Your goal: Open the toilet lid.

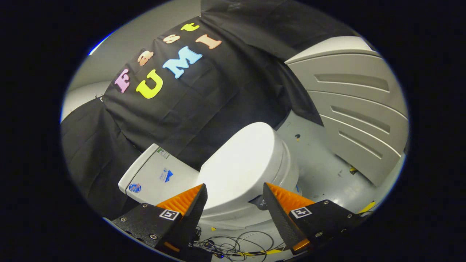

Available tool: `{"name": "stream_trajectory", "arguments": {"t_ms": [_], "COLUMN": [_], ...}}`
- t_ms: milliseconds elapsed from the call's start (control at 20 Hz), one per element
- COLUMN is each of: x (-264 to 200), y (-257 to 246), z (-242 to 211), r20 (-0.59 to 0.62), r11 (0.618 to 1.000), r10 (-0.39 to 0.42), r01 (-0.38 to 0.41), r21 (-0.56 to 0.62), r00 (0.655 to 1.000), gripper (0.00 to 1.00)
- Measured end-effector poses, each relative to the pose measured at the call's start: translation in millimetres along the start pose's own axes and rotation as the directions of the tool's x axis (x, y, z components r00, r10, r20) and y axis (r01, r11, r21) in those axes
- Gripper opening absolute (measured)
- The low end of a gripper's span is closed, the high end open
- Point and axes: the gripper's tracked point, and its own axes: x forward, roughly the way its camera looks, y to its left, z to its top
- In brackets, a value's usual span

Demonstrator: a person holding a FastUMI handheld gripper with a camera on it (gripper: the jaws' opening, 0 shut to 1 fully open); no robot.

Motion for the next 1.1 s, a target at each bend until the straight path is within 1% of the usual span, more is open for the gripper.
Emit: {"name": "stream_trajectory", "arguments": {"t_ms": [100, 200, 350, 600, 800, 950, 1050, 1100], "x": [7.2, 13.1, 22.8, 37.5, 48.1, 54.7, 56.7, 57.4], "y": [-13.4, -19.6, -32.0, -48.5, -51.3, -54.9, -55.7, -56.4], "z": [-11.0, -21.1, -33.8, -42.3, -55.6, -63.0, -66.5, -66.9], "r20": [-0.03, -0.063, -0.119, -0.154, -0.201, -0.223, -0.23, -0.231], "r11": [0.999, 0.999, 0.994, 0.981, 0.965, 0.942, 0.921, 0.91], "r10": [-0.026, -0.032, -0.045, -0.067, -0.035, -0.011, 0.006, 0.014], "r01": [0.027, 0.034, 0.056, 0.093, 0.085, 0.084, 0.084, 0.084], "r21": [0.024, 0.033, 0.093, 0.169, 0.246, 0.324, 0.38, 0.407], "r00": [0.999, 0.997, 0.992, 0.986, 0.979, 0.975, 0.973, 0.973], "gripper": [0.95, 0.95, 0.95, 0.94, 0.91, 0.88, 0.83, 0.78]}}
